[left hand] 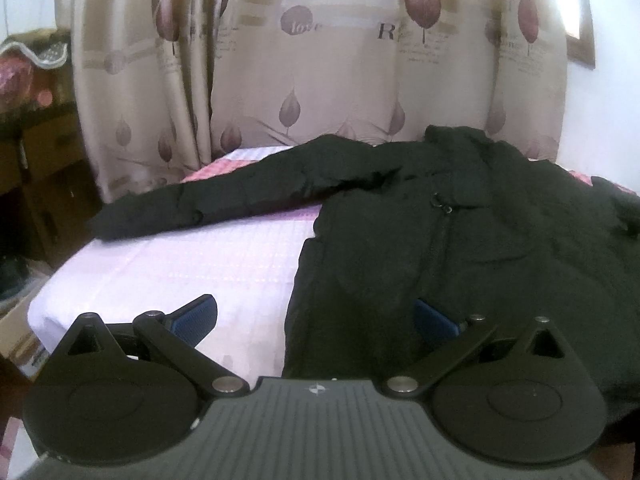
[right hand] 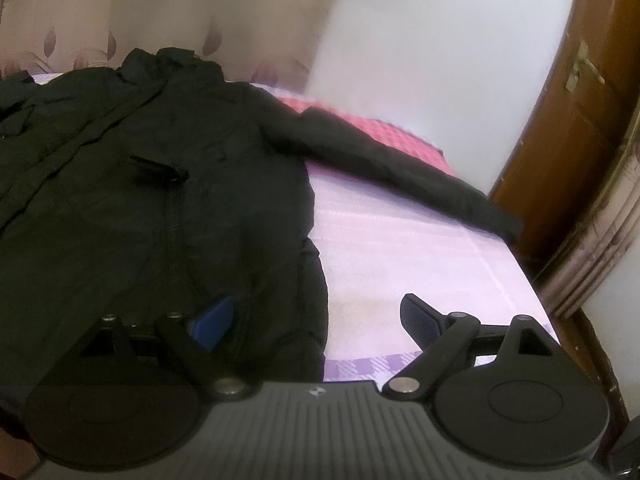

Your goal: Fold large clothes

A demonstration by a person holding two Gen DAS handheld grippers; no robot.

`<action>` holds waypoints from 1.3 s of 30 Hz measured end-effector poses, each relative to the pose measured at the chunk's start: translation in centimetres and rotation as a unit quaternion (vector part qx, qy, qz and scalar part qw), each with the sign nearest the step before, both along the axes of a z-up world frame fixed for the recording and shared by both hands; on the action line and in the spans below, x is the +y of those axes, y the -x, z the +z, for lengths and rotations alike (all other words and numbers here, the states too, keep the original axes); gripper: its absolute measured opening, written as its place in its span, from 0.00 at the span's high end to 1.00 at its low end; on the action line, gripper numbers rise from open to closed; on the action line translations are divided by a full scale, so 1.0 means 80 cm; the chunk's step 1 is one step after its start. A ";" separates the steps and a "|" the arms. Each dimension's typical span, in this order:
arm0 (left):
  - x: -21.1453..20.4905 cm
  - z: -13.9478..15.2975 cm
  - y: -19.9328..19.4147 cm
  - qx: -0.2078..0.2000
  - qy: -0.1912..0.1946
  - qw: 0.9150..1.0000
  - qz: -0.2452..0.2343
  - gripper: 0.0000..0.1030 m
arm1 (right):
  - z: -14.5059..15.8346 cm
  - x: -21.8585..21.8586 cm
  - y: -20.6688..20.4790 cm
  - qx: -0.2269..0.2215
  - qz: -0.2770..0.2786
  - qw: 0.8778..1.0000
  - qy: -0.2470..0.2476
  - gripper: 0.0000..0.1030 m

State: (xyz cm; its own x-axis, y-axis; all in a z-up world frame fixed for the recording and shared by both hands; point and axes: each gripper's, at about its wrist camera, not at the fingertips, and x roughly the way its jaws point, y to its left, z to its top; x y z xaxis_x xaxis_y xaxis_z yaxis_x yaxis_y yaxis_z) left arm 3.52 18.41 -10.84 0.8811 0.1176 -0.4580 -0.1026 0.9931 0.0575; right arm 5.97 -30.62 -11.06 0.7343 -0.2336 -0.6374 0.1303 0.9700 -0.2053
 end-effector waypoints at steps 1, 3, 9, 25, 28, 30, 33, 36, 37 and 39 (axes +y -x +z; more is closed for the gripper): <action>-0.002 0.001 0.000 0.002 -0.003 1.000 0.003 0.00 | 0.001 0.000 0.001 -0.001 0.000 1.000 -0.001 0.11; -0.006 0.003 -0.002 0.008 -0.004 1.000 0.010 0.00 | 0.003 0.001 0.003 -0.006 -0.001 1.000 -0.002 0.11; -0.012 0.010 -0.005 0.014 -0.010 0.999 0.031 0.00 | 0.004 0.004 0.004 -0.007 0.000 1.000 -0.010 0.11; -0.017 0.020 -0.007 0.016 -0.009 0.998 0.066 0.00 | 0.002 0.011 0.007 -0.008 0.006 1.000 -0.020 0.10; -0.014 0.019 -0.007 0.019 -0.007 0.997 0.070 0.00 | 0.002 0.011 0.006 -0.008 0.006 1.000 -0.020 0.10; -0.012 0.019 -0.007 0.019 -0.001 0.997 0.069 0.00 | 0.002 0.011 0.007 -0.008 0.007 1.000 -0.021 0.10; -0.008 0.021 -0.009 0.024 0.016 0.998 0.063 0.00 | 0.001 0.014 0.008 -0.008 0.008 1.000 -0.020 0.10; -0.005 0.023 -0.011 0.023 0.026 0.997 0.073 0.00 | 0.001 0.013 0.007 -0.009 0.009 1.000 -0.021 0.10; -0.005 0.024 -0.012 0.024 0.027 0.996 0.076 0.00 | 0.001 0.014 0.007 -0.009 0.010 1.000 -0.022 0.10; -0.006 0.025 -0.014 0.022 0.026 0.996 0.081 0.00 | 0.002 0.015 0.008 -0.010 0.011 1.000 -0.021 0.10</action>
State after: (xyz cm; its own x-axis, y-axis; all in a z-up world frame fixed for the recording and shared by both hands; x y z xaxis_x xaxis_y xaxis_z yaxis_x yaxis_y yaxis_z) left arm 4.67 17.96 -8.83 0.8311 0.2315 -0.5057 -0.2601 0.9655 0.0145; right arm 5.33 -29.42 -10.93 0.7511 -0.1903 -0.6321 0.1127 0.9805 -0.1612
